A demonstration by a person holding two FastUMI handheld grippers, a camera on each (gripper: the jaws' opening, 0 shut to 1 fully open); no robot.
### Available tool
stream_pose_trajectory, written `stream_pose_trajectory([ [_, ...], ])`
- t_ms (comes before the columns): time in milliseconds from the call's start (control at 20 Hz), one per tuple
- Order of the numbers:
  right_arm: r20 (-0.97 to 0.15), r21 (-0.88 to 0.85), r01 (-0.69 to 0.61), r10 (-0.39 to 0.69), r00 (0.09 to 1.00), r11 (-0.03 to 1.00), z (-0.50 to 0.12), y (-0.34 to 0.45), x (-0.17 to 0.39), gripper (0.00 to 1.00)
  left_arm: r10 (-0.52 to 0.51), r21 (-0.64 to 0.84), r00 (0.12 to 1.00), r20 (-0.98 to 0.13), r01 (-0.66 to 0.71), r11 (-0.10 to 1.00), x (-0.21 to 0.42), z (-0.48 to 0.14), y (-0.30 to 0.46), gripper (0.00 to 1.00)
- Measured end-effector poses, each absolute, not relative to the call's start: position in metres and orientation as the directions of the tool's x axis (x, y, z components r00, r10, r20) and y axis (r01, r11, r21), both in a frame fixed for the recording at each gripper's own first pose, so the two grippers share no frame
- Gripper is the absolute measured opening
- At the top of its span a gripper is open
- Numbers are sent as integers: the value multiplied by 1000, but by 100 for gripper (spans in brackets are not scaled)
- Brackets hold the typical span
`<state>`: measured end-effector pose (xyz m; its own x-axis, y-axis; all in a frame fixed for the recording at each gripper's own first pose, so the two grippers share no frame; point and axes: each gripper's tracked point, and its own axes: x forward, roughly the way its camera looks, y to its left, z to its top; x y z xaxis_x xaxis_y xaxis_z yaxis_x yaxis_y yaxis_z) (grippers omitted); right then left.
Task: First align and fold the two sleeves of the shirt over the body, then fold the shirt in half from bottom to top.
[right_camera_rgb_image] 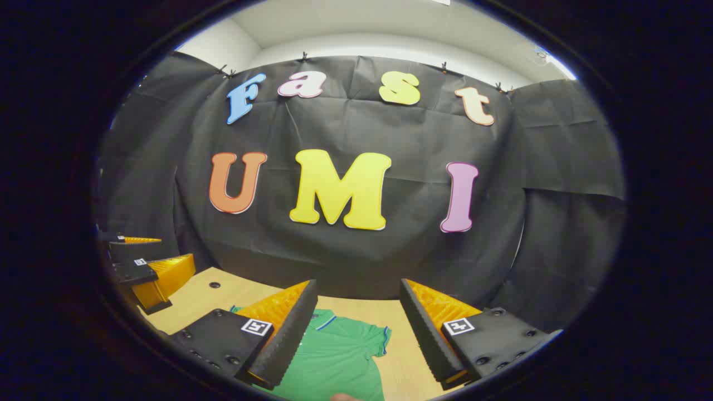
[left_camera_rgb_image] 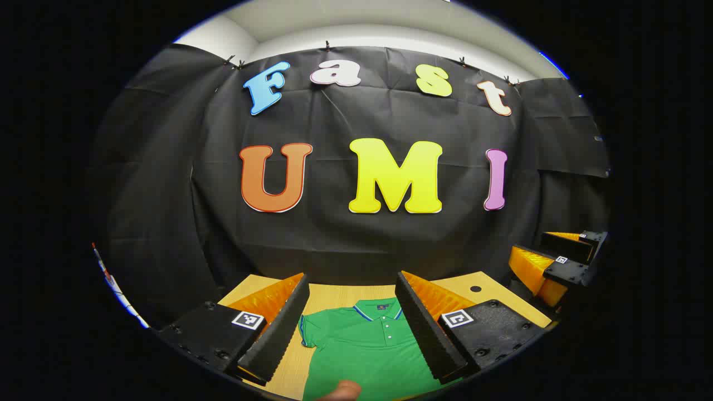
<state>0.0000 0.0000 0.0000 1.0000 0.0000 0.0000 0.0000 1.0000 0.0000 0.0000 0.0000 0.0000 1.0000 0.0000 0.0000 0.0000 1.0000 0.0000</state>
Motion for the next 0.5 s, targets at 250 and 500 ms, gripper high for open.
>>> stream_pose_trajectory([
  [250, -27, 7, -3, 4, 1000, 1000, -10, -8, 6, 94, 6, 2, 1000, -15, -6, 1000, 1, -6, -7, 100],
  [500, -37, 20, -11, 12, 999, 1000, -17, -12, 10, 94, -6, 12, 1000, -19, 6, 1000, 2, -7, -13, 100],
])
